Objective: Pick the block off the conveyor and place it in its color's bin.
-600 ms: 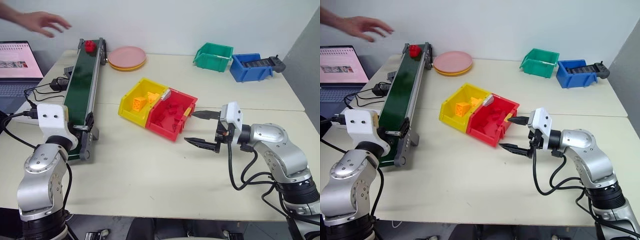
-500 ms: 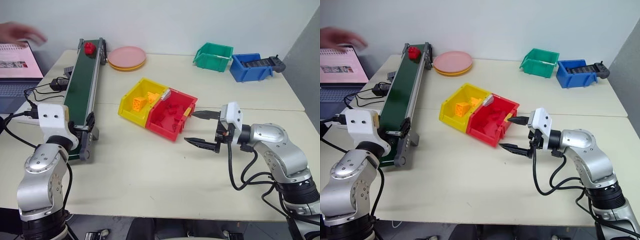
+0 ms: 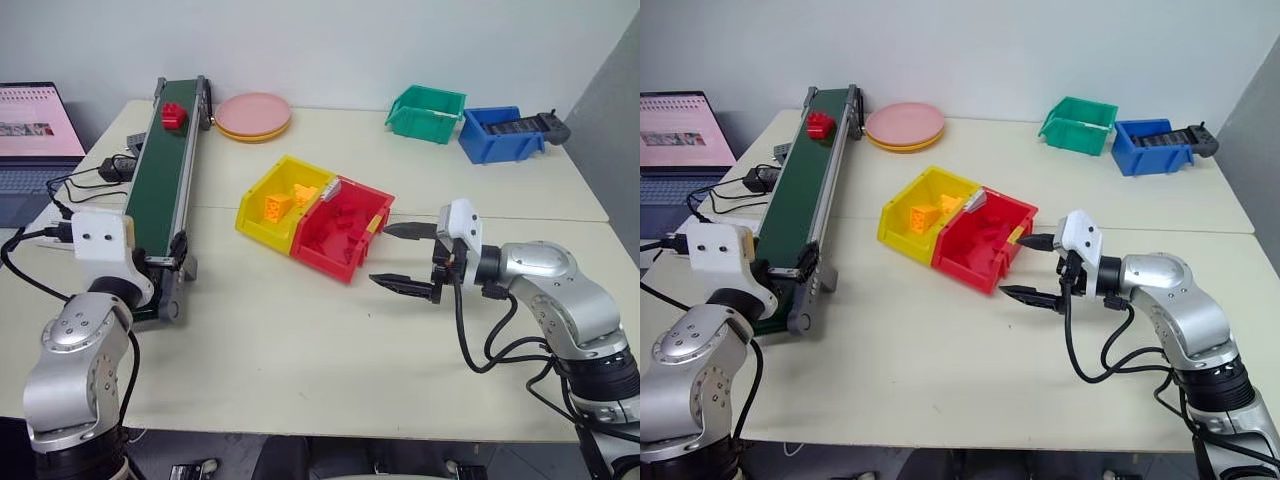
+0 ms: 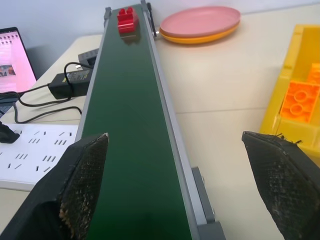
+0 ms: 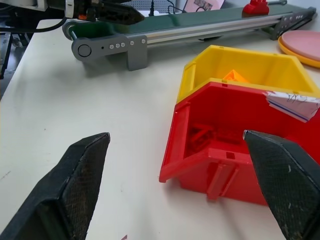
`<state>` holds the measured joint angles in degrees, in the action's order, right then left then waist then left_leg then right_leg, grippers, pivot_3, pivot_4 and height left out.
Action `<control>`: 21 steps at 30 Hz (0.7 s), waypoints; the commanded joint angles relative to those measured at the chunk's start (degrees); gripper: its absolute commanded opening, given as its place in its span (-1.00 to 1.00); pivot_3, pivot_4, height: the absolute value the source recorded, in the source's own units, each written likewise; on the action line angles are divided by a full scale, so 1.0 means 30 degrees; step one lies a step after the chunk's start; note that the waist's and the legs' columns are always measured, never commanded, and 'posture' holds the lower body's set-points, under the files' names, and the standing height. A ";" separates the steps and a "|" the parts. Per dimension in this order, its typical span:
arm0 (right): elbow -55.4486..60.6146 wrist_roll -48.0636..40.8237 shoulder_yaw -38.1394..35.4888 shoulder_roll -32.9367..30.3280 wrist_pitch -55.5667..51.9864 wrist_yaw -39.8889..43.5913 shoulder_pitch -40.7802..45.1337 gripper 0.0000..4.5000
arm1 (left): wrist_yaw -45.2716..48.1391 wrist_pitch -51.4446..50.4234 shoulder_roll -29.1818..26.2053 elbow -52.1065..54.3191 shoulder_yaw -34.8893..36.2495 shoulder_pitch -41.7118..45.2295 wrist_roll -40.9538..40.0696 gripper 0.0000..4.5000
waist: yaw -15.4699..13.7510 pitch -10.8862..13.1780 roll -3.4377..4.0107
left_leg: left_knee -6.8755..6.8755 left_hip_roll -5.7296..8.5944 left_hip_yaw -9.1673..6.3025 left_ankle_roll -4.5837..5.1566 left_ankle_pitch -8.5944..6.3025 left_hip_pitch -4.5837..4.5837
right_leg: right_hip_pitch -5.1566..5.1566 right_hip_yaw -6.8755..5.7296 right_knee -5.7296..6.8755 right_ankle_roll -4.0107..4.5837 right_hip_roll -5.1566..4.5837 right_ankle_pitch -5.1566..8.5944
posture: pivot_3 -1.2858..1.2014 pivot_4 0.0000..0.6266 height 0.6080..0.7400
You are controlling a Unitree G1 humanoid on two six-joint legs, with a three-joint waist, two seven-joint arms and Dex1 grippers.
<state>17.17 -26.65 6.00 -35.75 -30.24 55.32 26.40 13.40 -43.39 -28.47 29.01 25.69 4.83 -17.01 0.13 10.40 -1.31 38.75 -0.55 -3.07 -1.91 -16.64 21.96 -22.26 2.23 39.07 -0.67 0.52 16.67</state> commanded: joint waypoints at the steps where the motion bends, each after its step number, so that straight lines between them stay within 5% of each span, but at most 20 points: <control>1: 0.0214 -0.0530 -0.0544 0.0114 0.0342 0.0343 0.0693 1.00 | -0.0014 -0.0086 -0.0008 0.0908 0.0767 -0.0134 -0.0526 0.97 | 0.0000 0.0000 0.0000 | 0.0000 0.0001 0.0002 0.0000 0.0000 -0.0001 | 0.0000 0.0002 0.0000 0.0000 0.0000 0.0000 | 0.03 -0.52 1.00; 21: 0.1243 -0.2927 -0.1418 0.1154 -0.0566 -0.0173 0.2095 1.00 | 0.0050 -0.0215 -0.0746 0.0159 0.0673 0.0331 -0.0953 1.00 | 0.0001 0.0000 0.0000 | 0.0000 0.0000 -0.0006 0.0001 0.0000 -0.0001 | 0.0000 -0.0007 0.0001 0.0000 0.0000 0.0000 | 0.03 -0.52 1.00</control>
<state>18.55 -34.61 3.37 -31.76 -32.01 54.94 31.67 13.31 -44.47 -29.71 28.64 27.28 4.95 -19.73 0.14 10.40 -1.31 38.75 -0.55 -3.09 -1.91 -16.64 21.96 -22.25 2.21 39.07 -0.67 0.52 16.67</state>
